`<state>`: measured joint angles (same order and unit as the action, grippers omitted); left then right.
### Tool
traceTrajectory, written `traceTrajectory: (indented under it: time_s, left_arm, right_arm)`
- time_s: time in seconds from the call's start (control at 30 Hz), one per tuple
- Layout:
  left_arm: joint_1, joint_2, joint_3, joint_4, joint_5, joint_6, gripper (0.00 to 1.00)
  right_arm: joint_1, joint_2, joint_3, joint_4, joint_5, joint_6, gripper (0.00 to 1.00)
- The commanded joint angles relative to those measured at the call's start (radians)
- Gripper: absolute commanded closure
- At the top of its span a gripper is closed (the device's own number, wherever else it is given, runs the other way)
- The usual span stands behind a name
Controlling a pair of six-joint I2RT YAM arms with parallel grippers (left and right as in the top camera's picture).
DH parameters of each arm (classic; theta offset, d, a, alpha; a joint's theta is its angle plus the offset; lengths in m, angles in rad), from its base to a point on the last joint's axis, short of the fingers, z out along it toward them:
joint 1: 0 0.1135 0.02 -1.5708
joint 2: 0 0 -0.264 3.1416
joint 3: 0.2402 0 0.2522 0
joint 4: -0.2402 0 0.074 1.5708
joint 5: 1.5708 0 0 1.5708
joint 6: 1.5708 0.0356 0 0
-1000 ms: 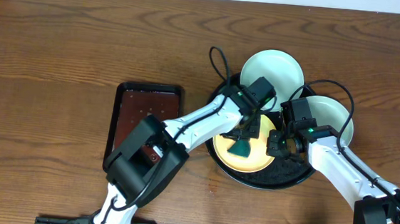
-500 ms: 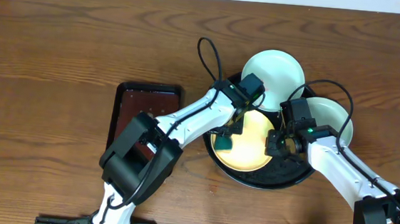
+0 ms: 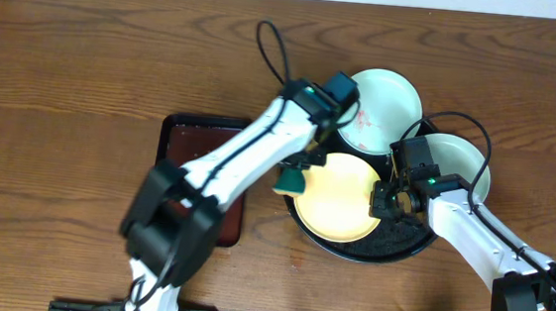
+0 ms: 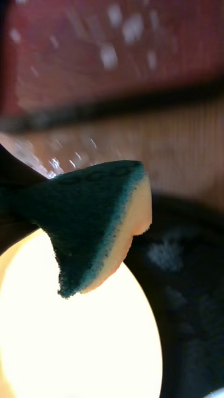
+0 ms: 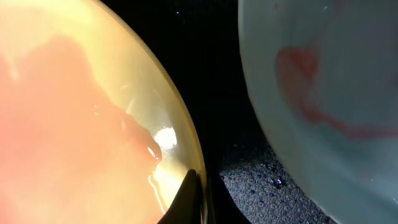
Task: Clean dirty plates on tray and stack at the side
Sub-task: 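Return the sponge to the small dark tray with the left gripper, then lift the yellow plate by its rim with the right gripper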
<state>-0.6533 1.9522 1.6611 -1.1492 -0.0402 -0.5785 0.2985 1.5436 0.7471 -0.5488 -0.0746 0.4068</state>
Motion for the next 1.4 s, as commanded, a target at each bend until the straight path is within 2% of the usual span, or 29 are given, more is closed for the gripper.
traceTrajectory:
  time_s: [0.0,0.1,0.3,0.43,0.53,0.67,0.8,0.83,0.93,1.03,1.13,1.2,1.37]
  left_arm:
    - [0.070,-0.139,0.032,-0.073,-0.038,0.044,0.92]
    - [0.151,-0.209,0.025,-0.148,-0.101,0.044,0.92]
    - [0.293,-0.254,-0.056,-0.185,-0.102,0.084,0.92]
    - [0.345,-0.254,-0.173,-0.114,-0.102,0.111,0.92]
    - [0.378,-0.254,-0.273,-0.028,-0.082,0.115,0.92]
    - [0.422,-0.254,-0.346,0.063,0.064,0.176,0.92]
    - [0.452,-0.257,-0.350,0.082,0.137,0.216,0.83]
    - [0.460,-0.261,-0.350,0.085,0.149,0.225,0.77]
    - [0.483,-0.286,-0.350,0.084,0.172,0.239,0.66]
    - [0.506,-0.332,-0.350,0.080,0.172,0.239,0.59]
    - [0.522,-0.395,-0.350,0.074,0.172,0.239,0.44]
    - [0.528,-0.438,-0.350,0.066,0.172,0.238,0.38]
    - [0.529,-0.520,-0.350,0.035,0.171,0.238,0.34]
  right_arm:
    - [0.004,0.006,-0.003,0.004,0.040,-0.047,0.99]
    - [0.004,-0.020,0.042,-0.050,0.040,-0.048,0.99]
    - [0.008,-0.135,0.180,-0.180,0.044,-0.087,0.99]
    - [0.044,-0.220,0.265,-0.242,0.061,-0.159,0.99]
    - [0.087,-0.277,0.322,-0.291,0.172,-0.162,0.99]
    - [0.151,-0.323,0.366,-0.346,0.330,-0.188,0.99]
    - [0.206,-0.328,0.366,-0.375,0.478,-0.188,0.99]
    - [0.221,-0.328,0.366,-0.378,0.520,-0.188,0.99]
    - [0.270,-0.328,0.366,-0.379,0.600,-0.227,0.99]
    - [0.343,-0.328,0.366,-0.387,0.713,-0.248,0.99]
    - [0.424,-0.328,0.366,-0.397,0.846,-0.248,0.99]
    - [0.482,-0.328,0.366,-0.405,0.934,-0.248,0.99]
    - [0.601,-0.328,0.366,-0.410,1.084,-0.288,0.99]
